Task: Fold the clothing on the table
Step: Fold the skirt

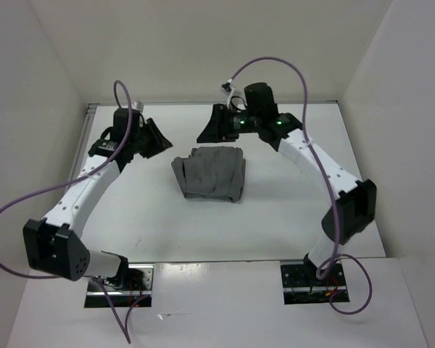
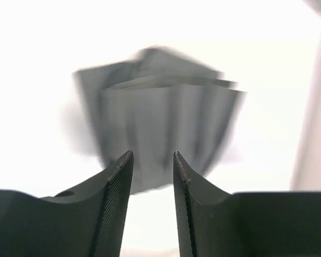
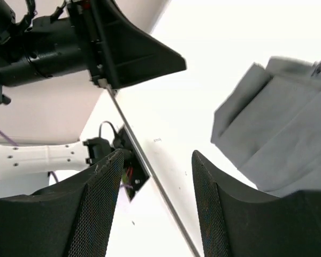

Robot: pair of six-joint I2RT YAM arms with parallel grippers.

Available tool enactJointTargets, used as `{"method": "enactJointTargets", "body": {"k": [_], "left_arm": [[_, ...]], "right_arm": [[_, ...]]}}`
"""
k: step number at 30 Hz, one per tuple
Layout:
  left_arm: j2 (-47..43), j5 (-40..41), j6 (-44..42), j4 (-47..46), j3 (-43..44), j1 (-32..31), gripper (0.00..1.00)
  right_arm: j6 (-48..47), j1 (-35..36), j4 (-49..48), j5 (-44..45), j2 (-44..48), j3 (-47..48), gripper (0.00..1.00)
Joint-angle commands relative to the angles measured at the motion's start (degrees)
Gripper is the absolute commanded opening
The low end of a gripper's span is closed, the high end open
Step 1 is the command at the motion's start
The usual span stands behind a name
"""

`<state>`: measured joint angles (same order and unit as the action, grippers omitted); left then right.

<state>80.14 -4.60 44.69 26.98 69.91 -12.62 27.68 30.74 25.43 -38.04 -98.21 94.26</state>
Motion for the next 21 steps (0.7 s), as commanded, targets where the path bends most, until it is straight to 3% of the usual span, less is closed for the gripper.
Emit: {"method": "enactJointTargets", "body": {"k": [1, 5, 8, 11, 16, 21], "left_arm": [[-2.27, -7.84, -4.86, 1.59, 2.07, -0.47, 0.42], [0.01, -26.71, -4.87, -6.04, -2.31, -3.64, 0.33], [4.49, -32.39, -3.82, -12.29, -6.09, -4.77, 0.29], [9.59, -32.40, -5.75, -11.78, -6.89, -4.78, 0.26], [17.66, -24.06, -7.68, -10.11, -7.42, -4.78, 0.23], [26.45, -17.21, -2.94, -13.35, -6.80, -2.32, 0.19]], "right_arm": [[-2.11, -2.60, 2.07, 4.03, 4.96, -3.72, 0.60], [-2.11, -6.21, 1.55, 4.56, 8.56, -12.24, 0.60], [-2.11, -8.06, 1.02, 5.08, 10.40, -15.33, 0.60], [-2.11, -9.29, 1.02, 5.08, 10.41, -16.47, 0.60], [-2.63, -9.82, 1.55, 5.08, 10.41, -17.61, 0.60], [-2.63, -9.82, 1.02, 4.56, 10.94, -20.51, 0.60]]}}
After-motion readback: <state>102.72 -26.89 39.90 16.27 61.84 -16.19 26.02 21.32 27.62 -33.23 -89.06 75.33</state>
